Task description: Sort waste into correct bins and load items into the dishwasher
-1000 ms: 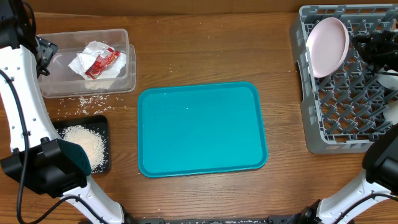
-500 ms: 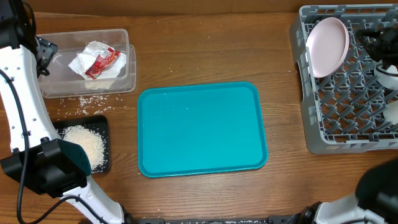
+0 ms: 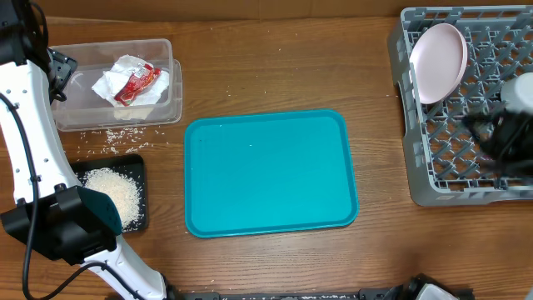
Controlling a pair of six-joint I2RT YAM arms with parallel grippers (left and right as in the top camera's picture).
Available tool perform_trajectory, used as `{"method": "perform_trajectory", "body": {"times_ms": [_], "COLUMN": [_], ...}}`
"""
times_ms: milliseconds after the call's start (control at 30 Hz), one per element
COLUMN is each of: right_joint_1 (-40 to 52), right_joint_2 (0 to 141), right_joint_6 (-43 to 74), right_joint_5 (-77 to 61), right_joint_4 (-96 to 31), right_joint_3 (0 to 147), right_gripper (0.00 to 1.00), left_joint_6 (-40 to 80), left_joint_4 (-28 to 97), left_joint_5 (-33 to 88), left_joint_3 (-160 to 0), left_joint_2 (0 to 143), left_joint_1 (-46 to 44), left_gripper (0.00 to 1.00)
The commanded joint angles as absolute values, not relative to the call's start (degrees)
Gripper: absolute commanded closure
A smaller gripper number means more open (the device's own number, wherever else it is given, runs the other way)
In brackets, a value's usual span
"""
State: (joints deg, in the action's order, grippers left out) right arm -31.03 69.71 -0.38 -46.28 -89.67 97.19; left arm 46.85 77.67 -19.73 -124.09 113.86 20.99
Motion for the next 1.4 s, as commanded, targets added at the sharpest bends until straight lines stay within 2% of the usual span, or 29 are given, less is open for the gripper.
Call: {"method": "perform_trajectory", "body": {"times_ms": [0, 300, 367, 400, 433, 467, 833, 1200, 1367], "right_joint_1": [-30.81, -30.83, -30.83, -30.83, -30.83, -30.83, -30.83, -30.79, -28.21], "right_joint_2": [65.14, 50.24, 46.94, 45.47, 44.14, 43.27, 43.05, 43.05, 43.0], "right_joint_6": [-8.45, -6.83, -6.76, -6.17, -5.54, -5.56, -5.58, -5.61, -6.24], "right_joint_5": [-42.89, -46.09, -47.83, -48.1, -48.07, -48.07, -48.01, -41.93, -41.82], "right_joint_4": [-94.11, -93.19, -91.37, -90.32, -89.54, -89.43, -95.66, -97.01, -93.67], "right_joint_3": [96.92, 84.79, 80.44, 78.24, 76.05, 74.24, 70.24, 70.06, 67.35], "right_gripper": [0.96, 0.96, 0.92, 0.87, 0.74, 0.0, 0.0, 0.0, 0.0], "left_joint_6": [48.03, 48.01, 48.01, 48.03, 48.01, 48.01, 48.01, 48.03, 48.03], "left_joint_4": [77.71, 77.71, 77.71, 77.71, 77.71, 77.71, 77.71, 77.71, 77.69], "left_joint_5": [-20.49, -20.49, -20.49, -20.49, -20.49, -20.49, -20.49, -20.49, -20.49], "left_joint_3": [-123.9, -123.9, -123.9, -123.9, -123.9, -123.9, -123.9, -123.9, -123.9], "left_joint_2": [112.2, 112.2, 112.2, 112.2, 112.2, 112.2, 112.2, 112.2, 112.2], "left_joint_1": [20.6, 20.6, 20.6, 20.6, 20.6, 20.6, 20.6, 20.6, 20.6], "left_gripper": [0.0, 0.0, 0.0, 0.0, 0.0, 0.0, 0.0, 0.0, 0.0]}}
